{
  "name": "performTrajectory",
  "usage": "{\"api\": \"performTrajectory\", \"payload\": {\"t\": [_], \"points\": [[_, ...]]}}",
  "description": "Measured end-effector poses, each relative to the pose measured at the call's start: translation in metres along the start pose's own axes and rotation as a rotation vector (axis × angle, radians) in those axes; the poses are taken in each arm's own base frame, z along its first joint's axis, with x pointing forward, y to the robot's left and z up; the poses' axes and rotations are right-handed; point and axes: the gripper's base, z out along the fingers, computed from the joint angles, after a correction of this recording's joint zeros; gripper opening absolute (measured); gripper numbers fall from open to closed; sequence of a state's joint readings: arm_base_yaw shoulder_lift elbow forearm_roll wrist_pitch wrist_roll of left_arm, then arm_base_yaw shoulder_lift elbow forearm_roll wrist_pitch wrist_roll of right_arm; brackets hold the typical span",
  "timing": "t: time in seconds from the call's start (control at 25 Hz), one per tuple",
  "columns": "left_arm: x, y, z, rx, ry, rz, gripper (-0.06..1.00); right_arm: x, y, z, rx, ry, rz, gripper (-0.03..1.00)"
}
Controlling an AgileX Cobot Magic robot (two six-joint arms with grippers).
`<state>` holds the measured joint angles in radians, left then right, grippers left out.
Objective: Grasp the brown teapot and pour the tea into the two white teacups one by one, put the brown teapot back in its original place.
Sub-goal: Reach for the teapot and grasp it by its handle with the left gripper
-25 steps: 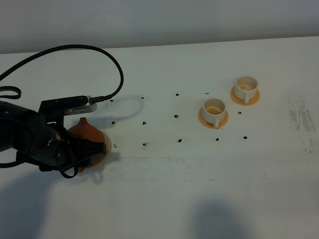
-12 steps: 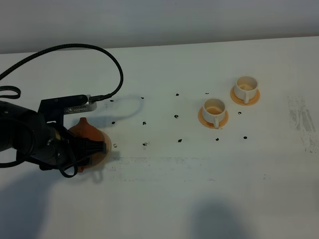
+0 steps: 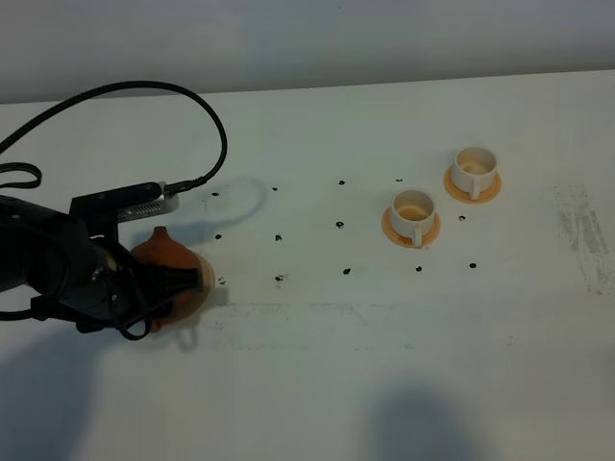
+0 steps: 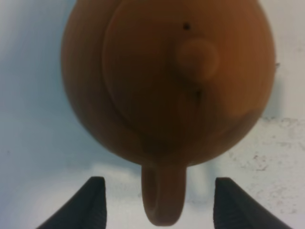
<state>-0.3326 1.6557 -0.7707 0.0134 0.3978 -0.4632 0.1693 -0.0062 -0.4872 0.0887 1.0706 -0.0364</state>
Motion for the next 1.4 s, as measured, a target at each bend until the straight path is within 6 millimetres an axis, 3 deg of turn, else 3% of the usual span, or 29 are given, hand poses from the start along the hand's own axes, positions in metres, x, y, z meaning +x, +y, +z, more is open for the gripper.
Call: {"api": "performTrajectory", "payload": {"t": [1.0,1.2,1.4], "points": [[-0.0071,-0.0034,0.0006,0.012,-0.024,-0.004,0.48,0.0000,0.0000,0.0000,0.000,0.000,0.000,0.59],[-0.0060,-0.0029,0.0026,0.005,-0.009,-0.004,0.41,0.0000,0.0000,0.0000,0.000,0.000,0.000,0.59],[-0.0043,-0.0024,0.0089,-0.007,0.020,-0.008,0.22,0.0000,0.0000,0.0000,0.000,0.000,0.000,0.59]]}}
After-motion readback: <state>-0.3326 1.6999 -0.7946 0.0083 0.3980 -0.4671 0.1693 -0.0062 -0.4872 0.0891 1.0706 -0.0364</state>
